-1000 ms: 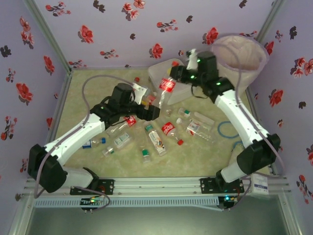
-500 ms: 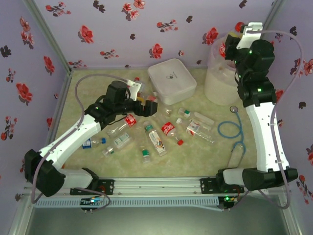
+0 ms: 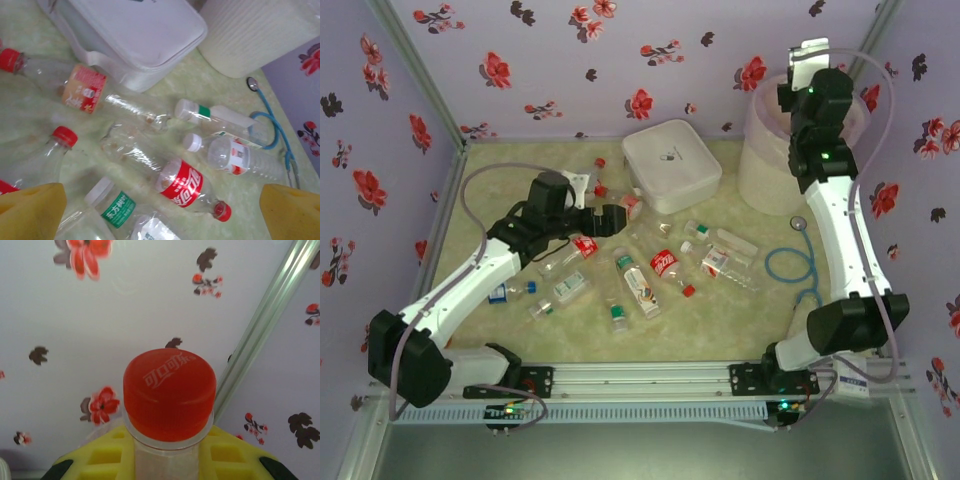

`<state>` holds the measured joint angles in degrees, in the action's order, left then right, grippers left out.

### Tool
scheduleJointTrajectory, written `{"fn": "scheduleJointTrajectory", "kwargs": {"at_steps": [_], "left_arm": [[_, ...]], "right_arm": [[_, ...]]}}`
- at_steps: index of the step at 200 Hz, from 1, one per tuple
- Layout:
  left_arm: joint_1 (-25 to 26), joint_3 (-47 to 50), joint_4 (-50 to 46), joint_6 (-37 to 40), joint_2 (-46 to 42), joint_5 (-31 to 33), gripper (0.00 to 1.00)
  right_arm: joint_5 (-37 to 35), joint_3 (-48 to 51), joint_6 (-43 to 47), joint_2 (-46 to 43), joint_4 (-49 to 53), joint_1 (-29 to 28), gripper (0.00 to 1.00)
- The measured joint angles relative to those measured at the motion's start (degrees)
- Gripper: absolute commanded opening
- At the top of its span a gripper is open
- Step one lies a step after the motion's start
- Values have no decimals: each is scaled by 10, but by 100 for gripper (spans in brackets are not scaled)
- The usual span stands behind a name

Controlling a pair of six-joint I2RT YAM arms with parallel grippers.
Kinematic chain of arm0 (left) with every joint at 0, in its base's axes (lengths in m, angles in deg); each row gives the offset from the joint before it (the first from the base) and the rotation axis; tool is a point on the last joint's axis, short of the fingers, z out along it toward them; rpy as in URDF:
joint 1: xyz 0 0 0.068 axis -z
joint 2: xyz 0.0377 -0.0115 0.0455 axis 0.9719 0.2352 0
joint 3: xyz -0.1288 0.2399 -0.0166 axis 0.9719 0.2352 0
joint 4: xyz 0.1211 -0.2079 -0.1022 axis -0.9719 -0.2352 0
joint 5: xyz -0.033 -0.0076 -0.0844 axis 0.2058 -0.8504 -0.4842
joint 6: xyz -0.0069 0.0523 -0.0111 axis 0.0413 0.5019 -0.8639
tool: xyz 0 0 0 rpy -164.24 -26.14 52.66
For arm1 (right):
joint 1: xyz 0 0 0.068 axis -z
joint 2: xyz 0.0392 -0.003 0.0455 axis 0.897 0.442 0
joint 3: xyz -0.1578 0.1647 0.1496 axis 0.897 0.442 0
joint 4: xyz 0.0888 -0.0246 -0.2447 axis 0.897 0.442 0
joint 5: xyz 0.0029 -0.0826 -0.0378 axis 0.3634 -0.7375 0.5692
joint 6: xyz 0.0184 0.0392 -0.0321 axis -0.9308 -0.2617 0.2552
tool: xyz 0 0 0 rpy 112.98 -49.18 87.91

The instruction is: Put the plastic bottles in the bin

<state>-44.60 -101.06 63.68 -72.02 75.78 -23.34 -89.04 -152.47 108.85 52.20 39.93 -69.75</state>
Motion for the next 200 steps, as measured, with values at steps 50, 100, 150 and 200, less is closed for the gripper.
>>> {"fn": "scheduleJointTrajectory", "kwargs": {"at_steps": [50, 100, 150, 200], "left_arm": [[-3, 8, -39, 28, 2, 36, 100], [-6, 7, -72, 49, 19, 58, 100], [-6, 5, -71, 48, 45, 63, 100], [-7, 1, -78, 48, 49, 70, 100]], "right_arm": [[-49, -39, 10, 77, 84, 5, 0], [-62, -47, 11, 86, 108, 3, 0], [-56, 26, 10, 68, 87, 6, 0], [-49, -14, -16, 129, 120, 45, 0]]}}
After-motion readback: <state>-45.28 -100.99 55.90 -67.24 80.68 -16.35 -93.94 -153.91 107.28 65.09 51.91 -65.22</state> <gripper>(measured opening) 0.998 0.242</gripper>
